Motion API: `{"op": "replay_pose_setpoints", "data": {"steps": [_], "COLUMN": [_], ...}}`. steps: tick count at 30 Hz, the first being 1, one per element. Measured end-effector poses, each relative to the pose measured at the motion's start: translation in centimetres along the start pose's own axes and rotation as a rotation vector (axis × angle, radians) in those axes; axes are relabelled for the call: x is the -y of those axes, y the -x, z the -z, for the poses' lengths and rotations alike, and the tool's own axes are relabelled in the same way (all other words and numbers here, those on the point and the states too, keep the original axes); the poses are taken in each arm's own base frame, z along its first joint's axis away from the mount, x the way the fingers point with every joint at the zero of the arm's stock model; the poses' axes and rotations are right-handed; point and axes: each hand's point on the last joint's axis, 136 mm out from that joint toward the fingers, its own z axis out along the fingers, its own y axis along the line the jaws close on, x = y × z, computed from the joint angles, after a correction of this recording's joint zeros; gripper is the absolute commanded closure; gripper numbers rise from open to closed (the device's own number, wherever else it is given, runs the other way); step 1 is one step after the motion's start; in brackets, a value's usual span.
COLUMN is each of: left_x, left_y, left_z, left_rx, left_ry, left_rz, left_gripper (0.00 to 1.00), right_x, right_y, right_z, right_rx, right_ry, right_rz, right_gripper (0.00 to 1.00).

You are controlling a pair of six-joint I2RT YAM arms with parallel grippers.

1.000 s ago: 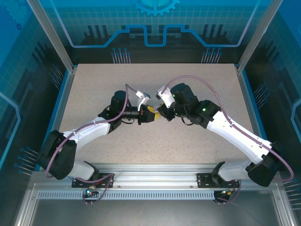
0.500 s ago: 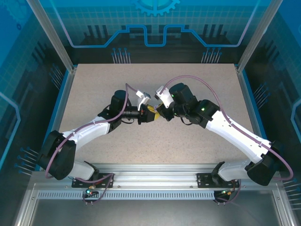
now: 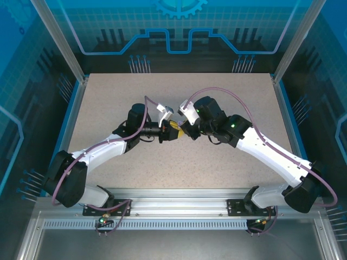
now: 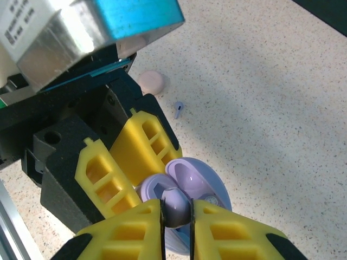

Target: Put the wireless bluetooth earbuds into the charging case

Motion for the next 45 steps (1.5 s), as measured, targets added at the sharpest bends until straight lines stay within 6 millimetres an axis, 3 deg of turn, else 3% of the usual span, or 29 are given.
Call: {"op": "replay_pose_setpoints", "data": {"steps": [10, 17, 20, 25, 33, 45], "left_x": [0.0, 0.6, 0.9, 1.2, 1.2, 2.5], "left_y": [-0.1, 0.1, 0.4, 1.1, 1.2, 1.6], "left_z": [0.0, 0.2, 0.3, 0.4, 0.4, 0.7], "left_rx": [-0.003, 0.0, 0.009, 0.034, 0.042, 0.051], "left_ry": [-0.002, -0.02, -0.03, -0.035, -0.037, -0.07], "left_rz": [0.0, -0.008, -0.021, -0.052, -0.063, -0.115], "left_gripper": [0.86, 0.86, 0.86, 0.86, 0.86, 0.86], "right_x": [-0.7, -0.4, -0.1, -0.6, 0.1, 0.3], "right_y": [-0.5, -0.2, 0.1, 1.4, 2.7, 0.5], "right_z": [-0.8, -0.4, 0.2, 1.9, 4.5, 2.9], "right_rx": [-0.038, -0.029, -0.01, 0.058, 0.141, 0.035], "right_ry": [0.04, 0.029, 0.025, 0.087, 0.096, 0.093], "right_rz": [0.009, 0.002, -0.018, -0.056, -0.113, -0.13], "right_gripper": [0.76, 0.53, 0.49, 0.47, 0.46, 0.51]}}
